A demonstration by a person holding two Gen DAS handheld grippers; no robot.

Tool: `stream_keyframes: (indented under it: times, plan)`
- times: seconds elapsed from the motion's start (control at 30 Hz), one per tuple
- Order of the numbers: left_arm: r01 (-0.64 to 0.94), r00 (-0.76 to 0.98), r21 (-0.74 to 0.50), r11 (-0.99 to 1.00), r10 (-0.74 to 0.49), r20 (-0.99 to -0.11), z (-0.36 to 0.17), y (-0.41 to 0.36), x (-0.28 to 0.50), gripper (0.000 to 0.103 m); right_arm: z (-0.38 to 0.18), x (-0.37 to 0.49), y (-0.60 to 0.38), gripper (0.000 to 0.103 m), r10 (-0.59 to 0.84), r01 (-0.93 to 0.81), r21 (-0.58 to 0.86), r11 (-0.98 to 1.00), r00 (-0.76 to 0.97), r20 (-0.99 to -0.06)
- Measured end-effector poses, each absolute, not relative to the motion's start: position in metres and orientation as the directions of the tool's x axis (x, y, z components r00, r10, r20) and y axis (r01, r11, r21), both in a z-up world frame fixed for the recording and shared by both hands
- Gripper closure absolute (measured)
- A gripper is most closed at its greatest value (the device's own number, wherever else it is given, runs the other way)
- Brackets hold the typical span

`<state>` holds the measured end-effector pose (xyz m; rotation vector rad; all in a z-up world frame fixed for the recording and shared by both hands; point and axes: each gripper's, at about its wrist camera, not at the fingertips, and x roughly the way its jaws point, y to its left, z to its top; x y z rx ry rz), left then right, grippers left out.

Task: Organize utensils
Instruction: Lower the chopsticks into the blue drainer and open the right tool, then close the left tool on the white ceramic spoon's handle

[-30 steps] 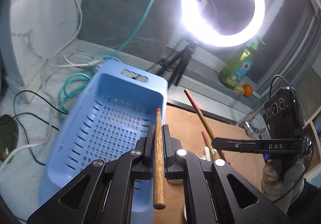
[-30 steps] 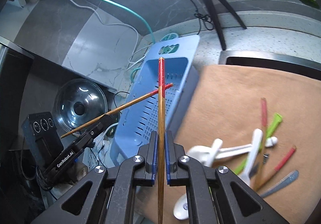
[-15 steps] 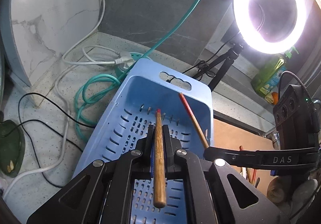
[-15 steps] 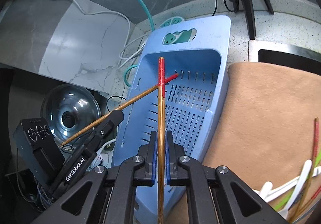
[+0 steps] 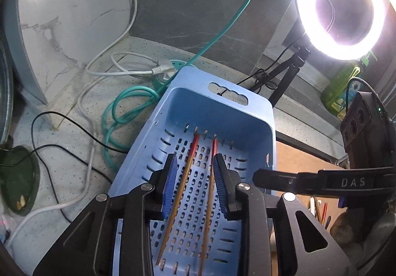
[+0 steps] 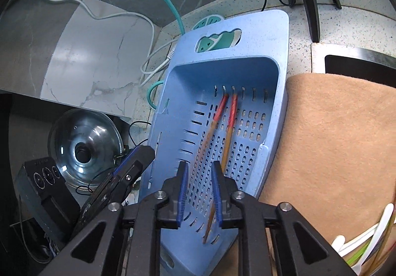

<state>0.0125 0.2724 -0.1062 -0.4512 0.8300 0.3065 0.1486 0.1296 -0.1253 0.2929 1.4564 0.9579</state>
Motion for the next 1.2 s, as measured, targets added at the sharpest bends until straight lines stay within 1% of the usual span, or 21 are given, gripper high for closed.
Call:
stream_keyframes:
  times: [0.3,0.57,0.67,0.7,0.73,0.8,0.9,0.97,1.0,1.03,1.13,1.17,1.2]
  plan:
    - [-0.446,0.639,-0.258,0.857,0.103,-0.762,-0.093,0.266,-0.007,0.075,-0.112,0.146,0.116,0.083,0.703,-0.402,0.692,0.600,-0.148,-0.695]
    - [-0.409,0.655,-0.242,0.880,0.098,-0.750,-0.071,0.238,-0.023,0.075,-0.088,0.142,0.077,0.082,0.704,-0.458,0.657,0.599,-0.089,-0.704]
    - [-0.383,0.663,-0.241,0.892,0.084,-0.744,-0.063,0.222,-0.029,0.074,-0.078,0.143,0.056,0.075,0.700,-0.479,0.632,0.609,-0.050,-0.712]
    - [-0.374,0.665,-0.239,0.896,0.080,-0.742,-0.061,0.218,-0.029,0.073,-0.074,0.143,0.049,0.070,0.699,-0.488,0.622,0.613,-0.034,-0.715]
    - [-0.363,0.667,-0.235,0.901,0.076,-0.741,-0.058,0.211,-0.031,0.070,-0.070,0.144,0.040,0.064,0.699,-0.497,0.613,0.614,-0.018,-0.715]
    - [-0.340,0.673,-0.227,0.912,0.068,-0.737,-0.054,0.199,-0.033,0.062,-0.063,0.144,0.027,0.059,0.692,-0.519,0.588,0.621,0.010,-0.722]
    - [-0.312,0.681,-0.234,0.921,0.045,-0.731,-0.051,0.184,-0.037,0.062,-0.054,0.141,0.008,0.059,0.681,-0.561,0.542,0.625,0.053,-0.730]
    - [-0.298,0.681,-0.237,0.925,0.031,-0.731,-0.051,0.175,-0.039,0.062,-0.050,0.138,-0.004,0.055,0.677,-0.587,0.518,0.622,0.072,-0.732]
    - [-0.289,0.680,-0.239,0.927,0.023,-0.733,-0.052,0.169,-0.041,0.062,-0.049,0.136,-0.008,0.051,0.677,-0.599,0.509,0.618,0.076,-0.732]
    - [-0.281,0.678,-0.241,0.929,0.015,-0.735,-0.053,0.165,-0.043,0.062,-0.047,0.133,-0.014,0.049,0.679,-0.612,0.501,0.611,0.081,-0.730]
    - [-0.254,0.669,-0.246,0.935,-0.013,-0.743,-0.060,0.148,-0.050,0.061,-0.046,0.123,-0.028,0.049,0.699,-0.643,0.498,0.582,0.082,-0.710]
    - [-0.241,0.663,-0.241,0.940,-0.022,-0.749,-0.064,0.141,-0.053,0.061,-0.047,0.121,-0.031,0.049,0.705,-0.648,0.502,0.573,0.078,-0.705]
    - [-0.231,0.657,-0.236,0.944,-0.028,-0.753,-0.067,0.135,-0.056,0.056,-0.048,0.119,-0.033,0.049,0.709,-0.652,0.505,0.566,0.073,-0.701]
